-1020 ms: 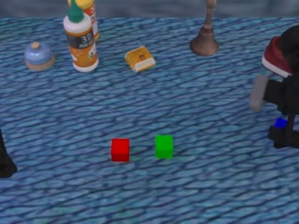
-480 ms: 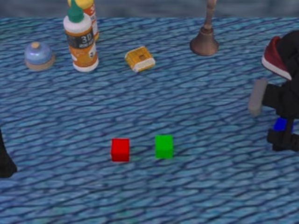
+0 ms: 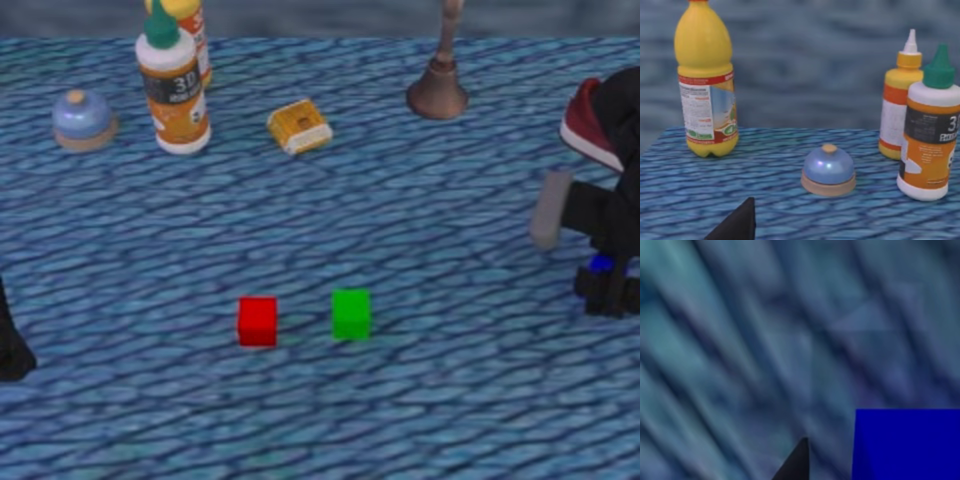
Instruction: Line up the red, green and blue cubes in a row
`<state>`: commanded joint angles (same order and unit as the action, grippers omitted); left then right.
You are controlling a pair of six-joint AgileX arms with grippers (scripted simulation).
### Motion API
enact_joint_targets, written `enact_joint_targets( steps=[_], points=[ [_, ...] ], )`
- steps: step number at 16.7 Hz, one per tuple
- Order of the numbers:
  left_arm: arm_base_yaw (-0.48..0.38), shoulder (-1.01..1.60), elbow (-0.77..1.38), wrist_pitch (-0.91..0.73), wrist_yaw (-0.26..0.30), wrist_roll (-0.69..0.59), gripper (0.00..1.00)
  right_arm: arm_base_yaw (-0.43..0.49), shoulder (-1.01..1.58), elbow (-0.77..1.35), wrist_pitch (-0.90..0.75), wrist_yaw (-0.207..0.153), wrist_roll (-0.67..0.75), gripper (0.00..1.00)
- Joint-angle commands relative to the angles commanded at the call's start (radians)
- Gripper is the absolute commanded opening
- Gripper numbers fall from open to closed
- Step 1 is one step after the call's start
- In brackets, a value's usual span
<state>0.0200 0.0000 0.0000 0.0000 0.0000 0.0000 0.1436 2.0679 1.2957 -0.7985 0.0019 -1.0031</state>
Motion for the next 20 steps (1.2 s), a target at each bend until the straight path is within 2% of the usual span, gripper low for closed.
enact_joint_targets(
  steps=[2, 3, 13, 20],
  points=[
    [0.0, 0.0, 0.0, 0.0, 0.0, 0.0, 1.0, 0.0, 0.0, 0.0, 0.0, 0.0, 0.0, 0.02],
    [0.0, 0.0, 0.0, 0.0, 0.0, 0.0, 1.0, 0.0, 0.0, 0.0, 0.0, 0.0, 0.0, 0.0],
    [0.0, 0.0, 0.0, 0.0, 0.0, 0.0, 1.0, -0.001, -0.029, 0.015, -0.039, -0.005, 0.012, 0.0],
    [0.0, 0.0, 0.0, 0.0, 0.0, 0.0, 1.0, 0.008, -0.117, 0.15, -0.267, -0.006, 0.009, 0.0]
  ],
)
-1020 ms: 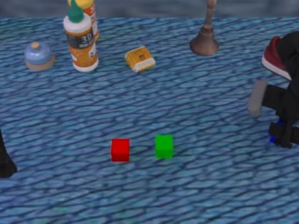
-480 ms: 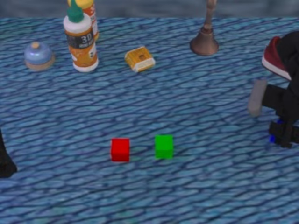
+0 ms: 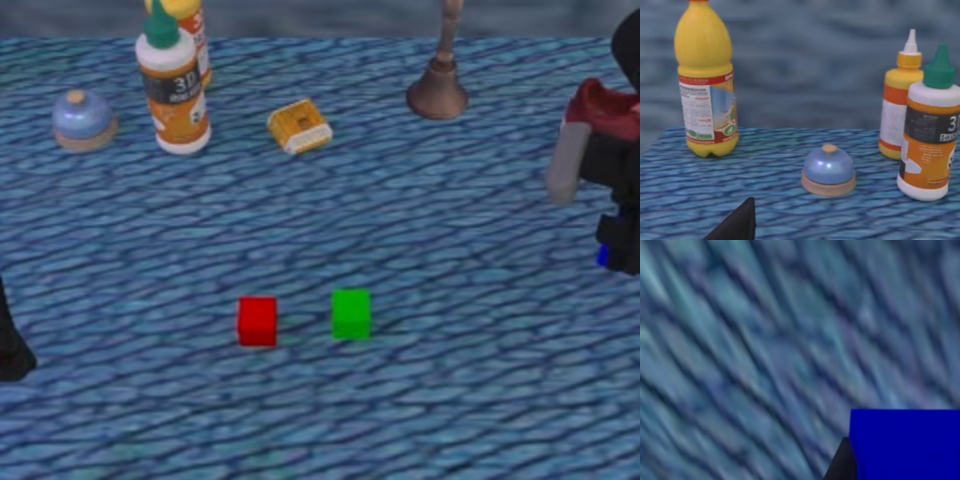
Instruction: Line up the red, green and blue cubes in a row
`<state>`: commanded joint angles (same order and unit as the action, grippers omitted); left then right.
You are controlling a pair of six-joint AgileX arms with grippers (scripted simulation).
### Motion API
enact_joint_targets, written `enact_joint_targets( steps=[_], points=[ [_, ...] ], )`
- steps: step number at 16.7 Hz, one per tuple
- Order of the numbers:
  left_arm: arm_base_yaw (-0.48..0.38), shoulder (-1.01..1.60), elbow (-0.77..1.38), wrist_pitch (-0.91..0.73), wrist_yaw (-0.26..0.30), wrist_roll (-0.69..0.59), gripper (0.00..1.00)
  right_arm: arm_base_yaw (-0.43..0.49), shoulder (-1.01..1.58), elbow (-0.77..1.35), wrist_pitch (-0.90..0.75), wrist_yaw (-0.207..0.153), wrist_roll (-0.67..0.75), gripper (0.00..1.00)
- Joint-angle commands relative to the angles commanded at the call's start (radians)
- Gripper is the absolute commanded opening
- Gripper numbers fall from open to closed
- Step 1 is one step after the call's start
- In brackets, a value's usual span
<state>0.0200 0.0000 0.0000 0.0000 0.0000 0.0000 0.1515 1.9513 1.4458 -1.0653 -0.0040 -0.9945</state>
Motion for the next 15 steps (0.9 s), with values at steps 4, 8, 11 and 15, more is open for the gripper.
enact_joint_targets(
  steps=[4, 8, 11, 15],
  points=[
    [0.0, 0.0, 0.0, 0.0, 0.0, 0.0, 1.0, -0.004, -0.002, 0.003, -0.006, 0.0, 0.002, 0.0],
    [0.0, 0.0, 0.0, 0.0, 0.0, 0.0, 1.0, 0.067, 0.015, 0.041, -0.029, 0.0, 0.004, 0.0],
    [0.0, 0.0, 0.0, 0.0, 0.0, 0.0, 1.0, 0.224, 0.037, 0.095, -0.066, -0.001, 0.009, 0.0],
    [0.0, 0.0, 0.0, 0.0, 0.0, 0.0, 1.0, 0.407, 0.057, 0.162, -0.108, -0.002, 0.013, 0.0]
  ],
)
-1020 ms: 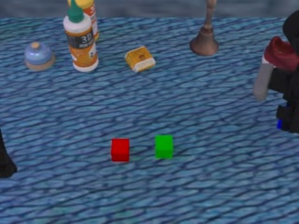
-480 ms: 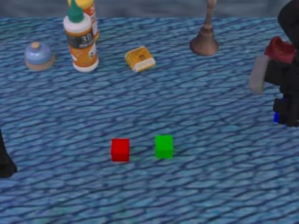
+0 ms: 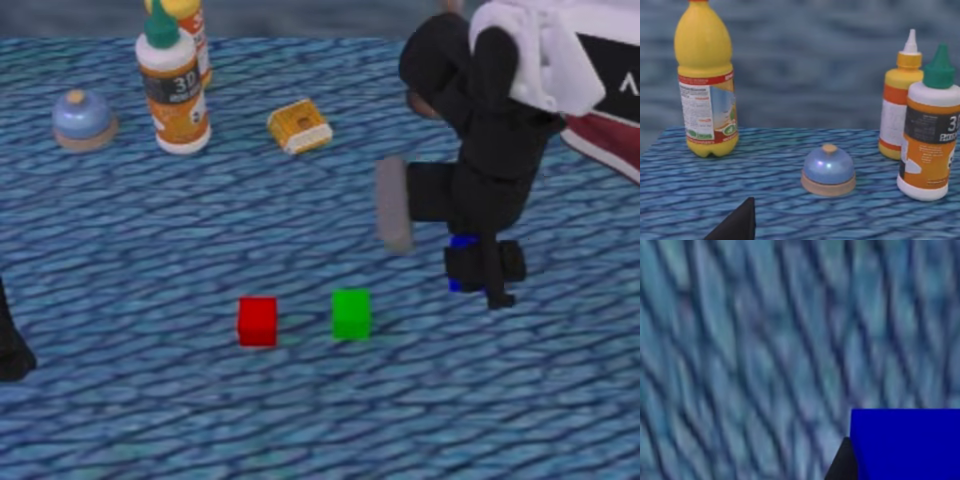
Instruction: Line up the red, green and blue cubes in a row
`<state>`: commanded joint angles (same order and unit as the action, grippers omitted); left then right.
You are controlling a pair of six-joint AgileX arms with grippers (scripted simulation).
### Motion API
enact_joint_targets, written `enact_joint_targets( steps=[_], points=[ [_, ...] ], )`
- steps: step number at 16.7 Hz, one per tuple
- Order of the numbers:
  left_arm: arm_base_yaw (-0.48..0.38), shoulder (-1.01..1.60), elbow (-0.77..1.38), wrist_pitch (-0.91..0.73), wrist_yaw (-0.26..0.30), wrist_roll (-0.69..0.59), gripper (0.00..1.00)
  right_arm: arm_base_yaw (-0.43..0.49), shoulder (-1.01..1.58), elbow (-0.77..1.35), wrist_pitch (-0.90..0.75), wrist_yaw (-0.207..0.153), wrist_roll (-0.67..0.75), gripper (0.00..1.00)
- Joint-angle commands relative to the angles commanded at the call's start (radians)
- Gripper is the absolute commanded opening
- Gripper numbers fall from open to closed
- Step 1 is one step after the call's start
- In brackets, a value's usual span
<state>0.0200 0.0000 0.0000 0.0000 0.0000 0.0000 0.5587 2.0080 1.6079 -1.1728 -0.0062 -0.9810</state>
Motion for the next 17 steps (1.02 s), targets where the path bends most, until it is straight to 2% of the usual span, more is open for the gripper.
enact_joint_targets(
  steps=[2, 8, 14, 17],
  points=[
    [0.0, 0.0, 0.0, 0.0, 0.0, 0.0, 1.0, 0.03, 0.0, 0.013, -0.006, 0.0, 0.003, 0.0],
    [0.0, 0.0, 0.0, 0.0, 0.0, 0.0, 1.0, 0.027, 0.002, -0.005, 0.012, 0.0, 0.007, 0.0],
    [0.0, 0.0, 0.0, 0.0, 0.0, 0.0, 1.0, 0.031, 0.06, -0.15, 0.224, 0.001, 0.006, 0.0],
    [0.0, 0.0, 0.0, 0.0, 0.0, 0.0, 1.0, 0.032, 0.07, -0.17, 0.247, 0.001, 0.005, 0.0]
  ],
)
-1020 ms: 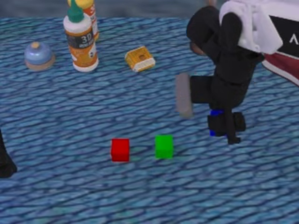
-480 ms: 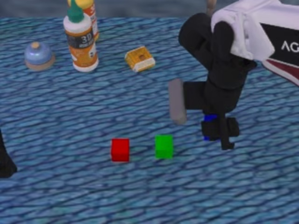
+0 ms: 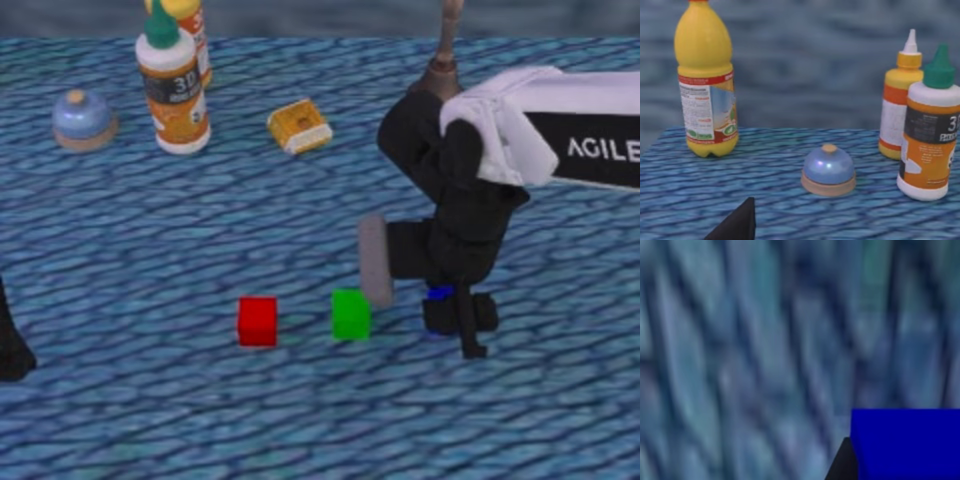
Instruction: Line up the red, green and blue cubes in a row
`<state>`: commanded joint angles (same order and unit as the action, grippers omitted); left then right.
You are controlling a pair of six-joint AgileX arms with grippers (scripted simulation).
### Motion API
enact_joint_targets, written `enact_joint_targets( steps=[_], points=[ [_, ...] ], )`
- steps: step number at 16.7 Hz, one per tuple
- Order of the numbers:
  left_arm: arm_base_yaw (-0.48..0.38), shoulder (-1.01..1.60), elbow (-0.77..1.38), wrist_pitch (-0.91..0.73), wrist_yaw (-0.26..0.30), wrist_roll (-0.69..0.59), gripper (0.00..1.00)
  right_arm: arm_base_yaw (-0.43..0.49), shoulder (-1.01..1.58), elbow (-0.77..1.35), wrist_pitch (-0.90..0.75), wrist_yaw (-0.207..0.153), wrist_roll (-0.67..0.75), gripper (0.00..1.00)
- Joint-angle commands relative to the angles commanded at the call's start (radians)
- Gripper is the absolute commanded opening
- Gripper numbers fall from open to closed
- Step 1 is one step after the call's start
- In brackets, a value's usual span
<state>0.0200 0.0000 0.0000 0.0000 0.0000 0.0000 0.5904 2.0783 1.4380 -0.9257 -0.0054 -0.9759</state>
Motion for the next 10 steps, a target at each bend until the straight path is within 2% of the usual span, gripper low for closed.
enact_joint_targets(
  steps=[2, 10],
  points=[
    [0.0, 0.0, 0.0, 0.0, 0.0, 0.0, 1.0, 0.0, 0.0, 0.0, 0.0, 0.0, 0.0, 0.0],
    [0.0, 0.0, 0.0, 0.0, 0.0, 0.0, 1.0, 0.0, 0.0, 0.0, 0.0, 0.0, 0.0, 0.6]
  ],
)
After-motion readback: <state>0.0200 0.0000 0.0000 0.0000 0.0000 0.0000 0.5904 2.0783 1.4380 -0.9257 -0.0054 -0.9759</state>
